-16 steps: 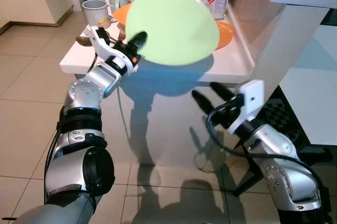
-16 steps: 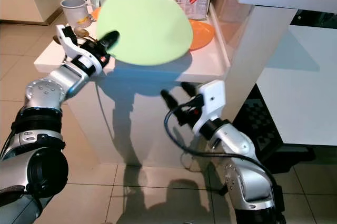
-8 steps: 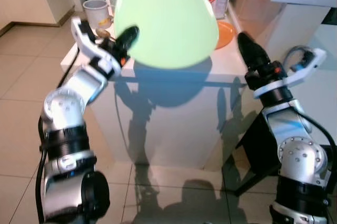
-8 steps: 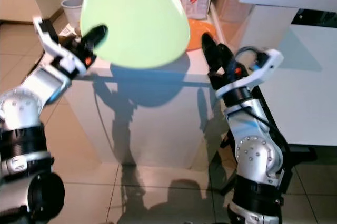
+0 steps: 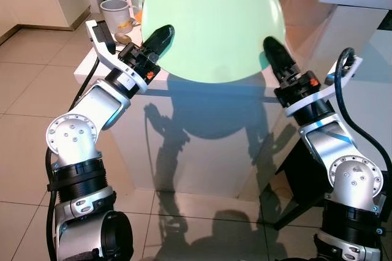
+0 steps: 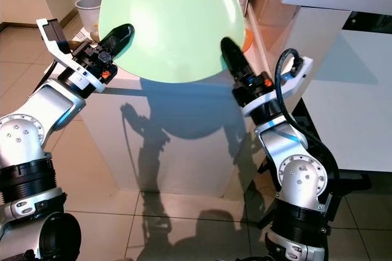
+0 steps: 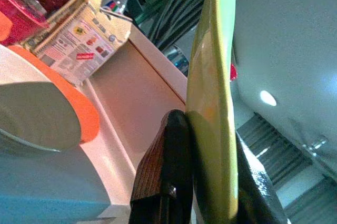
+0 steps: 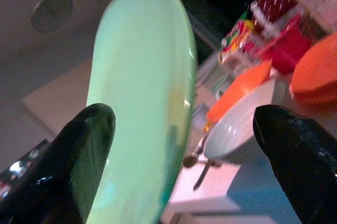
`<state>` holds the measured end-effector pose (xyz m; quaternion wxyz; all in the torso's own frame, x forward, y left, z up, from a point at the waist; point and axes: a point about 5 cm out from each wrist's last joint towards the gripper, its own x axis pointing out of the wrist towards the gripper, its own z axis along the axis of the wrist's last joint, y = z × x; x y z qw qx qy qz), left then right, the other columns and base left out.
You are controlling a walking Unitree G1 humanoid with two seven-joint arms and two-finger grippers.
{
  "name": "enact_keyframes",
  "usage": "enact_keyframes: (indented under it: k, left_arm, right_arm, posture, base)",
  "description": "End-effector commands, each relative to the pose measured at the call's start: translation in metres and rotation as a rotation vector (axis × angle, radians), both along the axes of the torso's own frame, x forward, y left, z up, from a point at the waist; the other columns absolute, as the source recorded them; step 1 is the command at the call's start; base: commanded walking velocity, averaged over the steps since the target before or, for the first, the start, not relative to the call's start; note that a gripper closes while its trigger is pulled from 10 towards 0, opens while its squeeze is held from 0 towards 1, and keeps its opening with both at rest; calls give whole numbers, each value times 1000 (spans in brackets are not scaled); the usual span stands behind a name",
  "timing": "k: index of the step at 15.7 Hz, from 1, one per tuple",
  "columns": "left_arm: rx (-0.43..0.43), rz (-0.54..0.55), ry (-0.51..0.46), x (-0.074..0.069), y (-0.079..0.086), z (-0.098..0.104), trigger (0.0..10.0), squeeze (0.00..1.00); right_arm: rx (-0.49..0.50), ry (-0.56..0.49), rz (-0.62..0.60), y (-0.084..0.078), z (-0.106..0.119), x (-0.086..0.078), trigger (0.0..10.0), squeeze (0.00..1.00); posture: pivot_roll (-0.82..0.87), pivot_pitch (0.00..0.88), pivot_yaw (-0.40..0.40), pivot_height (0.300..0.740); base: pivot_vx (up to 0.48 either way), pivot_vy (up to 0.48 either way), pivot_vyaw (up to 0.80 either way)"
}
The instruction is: Setting the table
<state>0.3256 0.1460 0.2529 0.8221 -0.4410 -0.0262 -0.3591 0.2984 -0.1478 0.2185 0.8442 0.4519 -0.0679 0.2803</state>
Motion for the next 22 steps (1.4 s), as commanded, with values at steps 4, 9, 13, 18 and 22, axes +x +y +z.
enact_keyframes:
  k: [4, 9, 13, 18, 22]
  left_arm:
    - [-50, -81, -28, -10, -4, 4, 0, 0]
    - [-48, -80, -15, -10, -2, 3, 0, 0]
    - [-44, -78, -13, -9, -2, 4, 0, 0]
    - [-40, -87, -27, -9, -2, 7, 0, 0]
    - [-38, -93, -31, -9, -3, 7, 0, 0]
  right_arm:
    - [144, 7, 71, -1, 3, -5, 0, 0]
    - [195, -22, 117, -1, 8, -9, 0, 0]
    - [201, -36, 156, 3, 9, -13, 0, 0]
    - [203, -34, 168, 3, 8, -14, 0, 0]
    - [201, -32, 169, 3, 7, -13, 0, 0]
  posture:
    - [-18, 0, -2, 740]
    - [-18, 0, -1, 740]
    - [-15, 0, -1, 740]
    - [-16, 0, 2, 740]
    - [-17, 0, 3, 740]
  base:
    - [0, 0, 0]
    - [0, 0, 0]
    - [0, 0, 0]
    - [0, 0, 0]
    - [0, 0, 0]
